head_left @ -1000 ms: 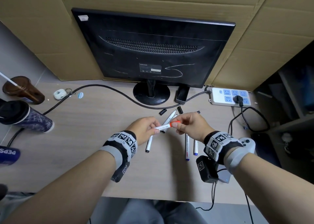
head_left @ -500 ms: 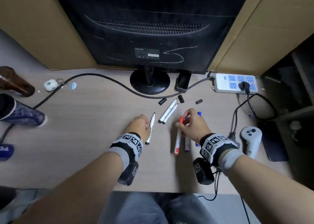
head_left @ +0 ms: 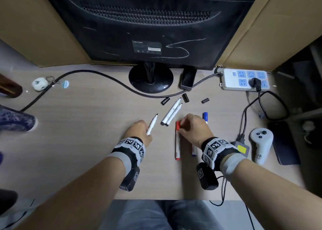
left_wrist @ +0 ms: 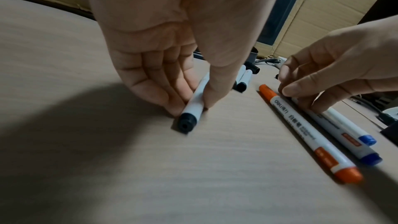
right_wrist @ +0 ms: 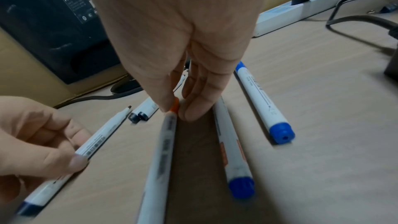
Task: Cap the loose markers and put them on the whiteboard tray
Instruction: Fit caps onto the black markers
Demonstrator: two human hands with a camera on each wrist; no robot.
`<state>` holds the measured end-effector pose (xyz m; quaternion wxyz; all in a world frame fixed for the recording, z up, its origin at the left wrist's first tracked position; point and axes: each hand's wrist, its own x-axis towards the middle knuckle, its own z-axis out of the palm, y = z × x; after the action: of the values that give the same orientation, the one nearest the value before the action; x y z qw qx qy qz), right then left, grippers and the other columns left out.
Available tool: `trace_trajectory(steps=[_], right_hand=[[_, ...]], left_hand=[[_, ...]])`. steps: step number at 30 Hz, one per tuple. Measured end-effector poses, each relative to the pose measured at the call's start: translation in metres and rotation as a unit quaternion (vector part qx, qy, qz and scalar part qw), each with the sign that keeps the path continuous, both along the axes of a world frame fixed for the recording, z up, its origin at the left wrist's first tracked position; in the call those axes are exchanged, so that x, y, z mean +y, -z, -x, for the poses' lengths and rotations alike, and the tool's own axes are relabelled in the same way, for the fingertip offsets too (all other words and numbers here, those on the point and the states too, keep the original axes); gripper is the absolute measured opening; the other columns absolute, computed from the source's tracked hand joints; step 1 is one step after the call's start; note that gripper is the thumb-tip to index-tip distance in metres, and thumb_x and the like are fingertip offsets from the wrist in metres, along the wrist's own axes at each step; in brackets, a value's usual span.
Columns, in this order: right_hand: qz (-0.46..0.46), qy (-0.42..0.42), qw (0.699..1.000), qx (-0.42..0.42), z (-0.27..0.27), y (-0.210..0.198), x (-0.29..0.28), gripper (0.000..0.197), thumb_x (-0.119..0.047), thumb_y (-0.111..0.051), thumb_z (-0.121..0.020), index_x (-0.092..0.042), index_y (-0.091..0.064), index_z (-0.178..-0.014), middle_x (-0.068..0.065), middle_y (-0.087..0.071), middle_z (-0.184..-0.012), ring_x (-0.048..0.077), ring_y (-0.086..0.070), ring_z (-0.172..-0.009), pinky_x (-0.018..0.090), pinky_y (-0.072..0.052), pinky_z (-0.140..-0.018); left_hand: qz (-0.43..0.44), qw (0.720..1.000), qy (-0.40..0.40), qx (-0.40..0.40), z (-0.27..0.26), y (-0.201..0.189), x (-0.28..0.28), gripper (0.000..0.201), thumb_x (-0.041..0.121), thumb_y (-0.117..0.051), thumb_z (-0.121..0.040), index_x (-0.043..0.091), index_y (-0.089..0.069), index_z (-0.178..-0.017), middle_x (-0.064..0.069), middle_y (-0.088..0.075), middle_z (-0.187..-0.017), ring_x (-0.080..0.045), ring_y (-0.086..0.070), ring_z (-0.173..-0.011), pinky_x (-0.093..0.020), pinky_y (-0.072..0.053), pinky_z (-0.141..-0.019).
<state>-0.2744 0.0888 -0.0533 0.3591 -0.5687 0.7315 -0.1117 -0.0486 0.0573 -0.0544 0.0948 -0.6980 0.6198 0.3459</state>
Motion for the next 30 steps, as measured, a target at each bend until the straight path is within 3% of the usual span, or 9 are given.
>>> trace_trajectory(steps=[6, 10, 16, 21, 24, 30], right_hand=[[0.03, 0.002, 1.0, 0.006, -0.006, -0.013, -0.031, 0.015, -0.016, -0.066, -0.09, -0.02, -0.063, -0.104, 0.002, -0.061, -0.106, 0.022, -0.063, -0.093, 0.03, -0.05, -0.086], [0.04, -0.029, 0.998, 0.03, -0.016, -0.012, -0.055, 0.028, -0.015, -0.059, -0.092, -0.023, -0.068, -0.118, 0.0, -0.058, -0.114, 0.022, -0.063, -0.102, 0.023, -0.045, -0.087], [0.069, -0.036, 0.994, 0.08, -0.035, -0.005, -0.083, 0.028, -0.029, -0.06, -0.096, -0.03, -0.071, -0.121, 0.003, -0.065, -0.116, 0.034, -0.061, -0.11, 0.043, -0.055, -0.092], [0.016, -0.059, 0.99, 0.127, -0.047, 0.004, -0.1, 0.033, -0.032, -0.059, -0.095, -0.032, -0.067, -0.126, 0.004, -0.066, -0.115, 0.036, -0.056, -0.114, 0.042, -0.054, -0.093], [-0.014, -0.064, 0.992, 0.109, -0.053, 0.008, -0.105, 0.035, -0.03, -0.069, -0.085, -0.034, -0.069, -0.12, 0.003, -0.067, -0.111, 0.031, -0.059, -0.113, 0.039, -0.054, -0.093], [-0.042, -0.093, 0.989, 0.103, -0.066, 0.01, -0.117, 0.022, -0.042, -0.079, -0.076, -0.031, -0.072, -0.094, -0.007, -0.069, -0.091, 0.02, -0.066, -0.095, 0.031, -0.054, -0.078]], left_hand=[[0.005, 1.0, -0.003, -0.018, -0.014, -0.017, -0.017, 0.028, 0.026, -0.066, -0.082, 0.015, -0.057, -0.106, -0.003, -0.068, -0.092, -0.029, -0.066, -0.078, -0.032, -0.055, -0.069], [-0.002, 1.0, 0.009, 0.002, -0.027, -0.027, -0.036, 0.028, 0.024, -0.059, -0.087, 0.016, -0.061, -0.113, -0.003, -0.069, -0.101, -0.028, -0.069, -0.086, -0.037, -0.06, -0.079], [-0.015, 0.998, 0.017, 0.065, -0.043, -0.028, -0.059, 0.032, 0.019, -0.051, -0.09, 0.025, -0.063, -0.12, 0.0, -0.07, -0.113, -0.027, -0.071, -0.092, -0.039, -0.06, -0.084], [-0.043, 0.994, 0.028, 0.094, -0.053, -0.019, -0.069, 0.035, 0.021, -0.048, -0.089, 0.033, -0.063, -0.118, 0.007, -0.071, -0.109, -0.022, -0.072, -0.089, -0.04, -0.062, -0.082], [-0.048, 0.994, 0.024, 0.092, -0.06, -0.013, -0.074, 0.034, 0.021, -0.047, -0.091, 0.034, -0.064, -0.118, 0.008, -0.07, -0.105, -0.021, -0.071, -0.086, -0.039, -0.062, -0.08], [-0.047, 0.995, 0.006, 0.088, -0.072, -0.005, -0.081, 0.032, 0.022, -0.046, -0.094, 0.036, -0.064, -0.115, 0.01, -0.068, -0.098, -0.019, -0.069, -0.077, -0.035, -0.061, -0.076]])
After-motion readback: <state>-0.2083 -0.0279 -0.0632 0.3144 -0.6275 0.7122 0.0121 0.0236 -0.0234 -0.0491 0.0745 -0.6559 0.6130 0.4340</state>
